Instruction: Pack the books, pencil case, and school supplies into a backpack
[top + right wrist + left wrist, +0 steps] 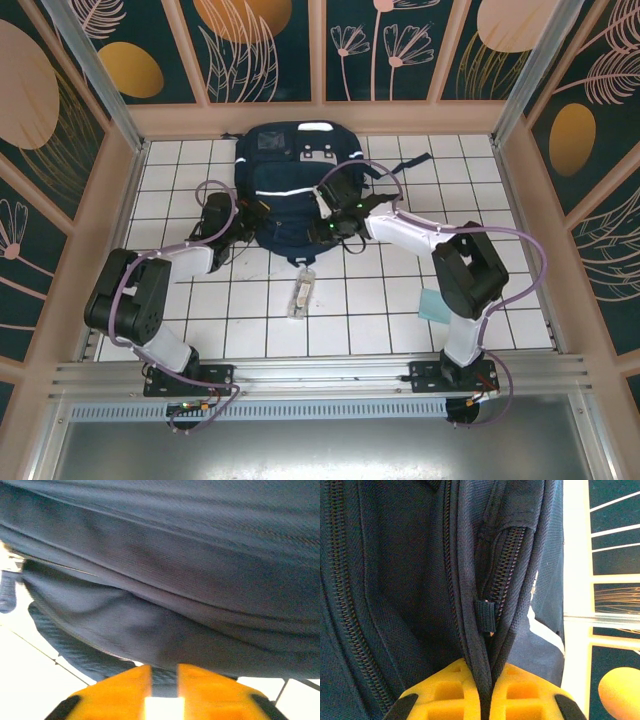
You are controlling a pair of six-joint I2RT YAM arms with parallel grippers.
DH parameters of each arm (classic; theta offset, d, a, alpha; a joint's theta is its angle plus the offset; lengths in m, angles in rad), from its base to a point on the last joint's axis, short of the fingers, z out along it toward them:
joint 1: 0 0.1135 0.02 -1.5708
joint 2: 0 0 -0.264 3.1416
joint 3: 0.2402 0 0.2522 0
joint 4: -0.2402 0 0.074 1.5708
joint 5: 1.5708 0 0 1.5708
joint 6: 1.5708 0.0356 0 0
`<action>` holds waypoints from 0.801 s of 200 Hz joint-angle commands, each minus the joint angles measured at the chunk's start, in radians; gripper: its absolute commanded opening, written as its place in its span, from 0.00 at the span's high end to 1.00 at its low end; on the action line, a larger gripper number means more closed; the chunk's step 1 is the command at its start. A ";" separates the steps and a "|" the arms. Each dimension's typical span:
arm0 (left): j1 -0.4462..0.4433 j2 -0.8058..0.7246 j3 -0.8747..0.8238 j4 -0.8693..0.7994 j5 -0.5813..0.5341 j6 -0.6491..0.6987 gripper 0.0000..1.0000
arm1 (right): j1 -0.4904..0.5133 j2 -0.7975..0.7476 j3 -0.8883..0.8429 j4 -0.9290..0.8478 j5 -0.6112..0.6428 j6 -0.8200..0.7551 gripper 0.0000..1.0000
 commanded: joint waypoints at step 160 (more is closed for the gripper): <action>-0.062 -0.119 -0.033 0.168 -0.021 -0.089 1.00 | 0.150 0.197 0.133 0.201 0.126 0.435 0.72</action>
